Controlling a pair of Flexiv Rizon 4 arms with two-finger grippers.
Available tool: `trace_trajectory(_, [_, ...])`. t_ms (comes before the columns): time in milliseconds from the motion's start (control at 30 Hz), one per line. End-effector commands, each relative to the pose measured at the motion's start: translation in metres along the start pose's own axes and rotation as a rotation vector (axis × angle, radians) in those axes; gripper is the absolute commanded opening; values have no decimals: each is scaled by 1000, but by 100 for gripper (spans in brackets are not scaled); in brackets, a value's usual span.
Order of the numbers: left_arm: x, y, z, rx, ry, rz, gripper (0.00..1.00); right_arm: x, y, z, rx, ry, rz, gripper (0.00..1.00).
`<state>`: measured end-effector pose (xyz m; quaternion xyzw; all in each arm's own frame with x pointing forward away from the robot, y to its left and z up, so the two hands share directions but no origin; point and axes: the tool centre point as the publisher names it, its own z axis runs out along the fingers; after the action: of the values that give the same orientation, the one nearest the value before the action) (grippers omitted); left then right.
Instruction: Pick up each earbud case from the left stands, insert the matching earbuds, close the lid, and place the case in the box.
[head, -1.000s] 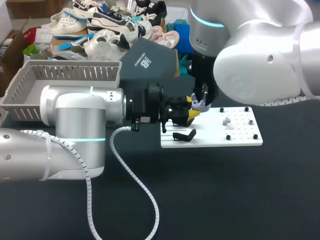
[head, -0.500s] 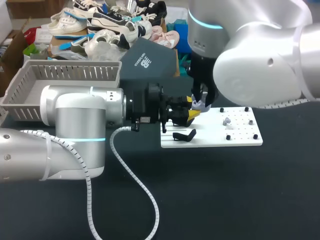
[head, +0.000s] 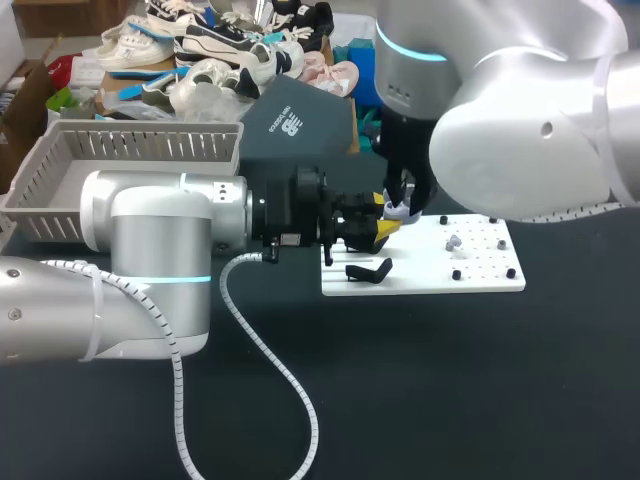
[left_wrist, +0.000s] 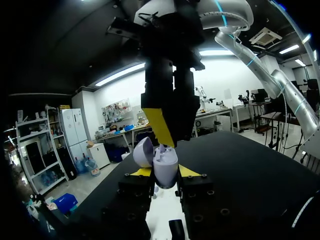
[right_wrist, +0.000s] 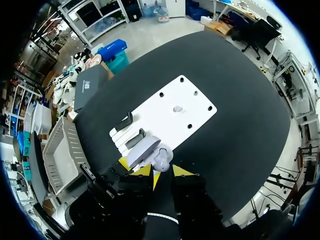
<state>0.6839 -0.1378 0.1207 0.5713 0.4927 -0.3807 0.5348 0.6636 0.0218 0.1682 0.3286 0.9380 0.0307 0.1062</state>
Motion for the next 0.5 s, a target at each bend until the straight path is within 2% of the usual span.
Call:
trace_trajectory(33, [1, -1, 0, -5, -2, 2, 0, 2, -6, -2, -12, -11, 3, 20])
trace_trajectory(267, [1, -1, 0, -5, -2, 2, 0, -1, -6, 0, -18, -9, 2, 20])
trace_trajectory(500, [1, -1, 0, -5, -2, 2, 0, -4, -3, 2, -16, -5, -6, 16])
